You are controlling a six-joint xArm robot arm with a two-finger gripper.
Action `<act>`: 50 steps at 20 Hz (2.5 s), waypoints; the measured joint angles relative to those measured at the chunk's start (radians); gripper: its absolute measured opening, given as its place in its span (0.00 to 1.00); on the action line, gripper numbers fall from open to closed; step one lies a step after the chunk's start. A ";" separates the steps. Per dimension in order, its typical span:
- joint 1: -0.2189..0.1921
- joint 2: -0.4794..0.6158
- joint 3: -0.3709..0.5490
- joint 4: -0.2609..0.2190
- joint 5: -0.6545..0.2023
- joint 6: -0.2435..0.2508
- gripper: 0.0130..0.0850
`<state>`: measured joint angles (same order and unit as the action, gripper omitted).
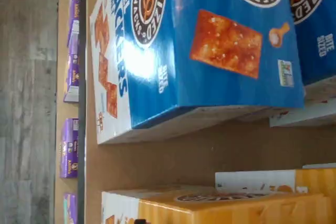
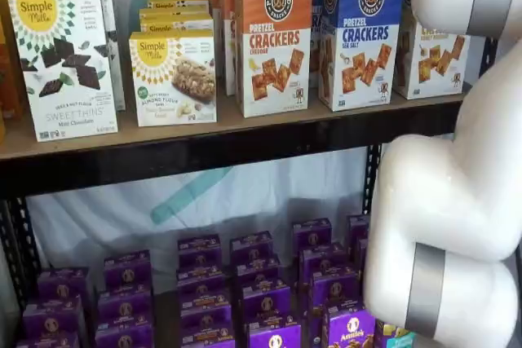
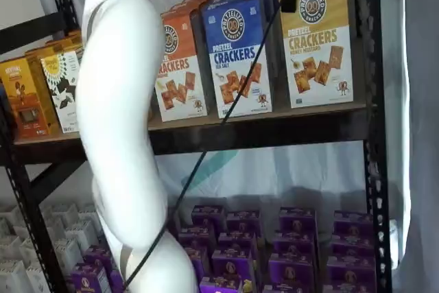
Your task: Retrieve the yellow and white box located on the top shelf, the sixth one from the left
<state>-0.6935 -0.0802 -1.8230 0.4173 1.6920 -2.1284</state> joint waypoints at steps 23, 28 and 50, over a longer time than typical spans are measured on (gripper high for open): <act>0.076 0.083 -0.155 -0.172 0.137 0.032 1.00; 0.086 0.077 -0.138 -0.197 0.133 0.031 1.00; 0.061 0.091 -0.144 -0.175 0.138 0.015 0.89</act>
<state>-0.6328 0.0113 -1.9671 0.2426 1.8298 -2.1134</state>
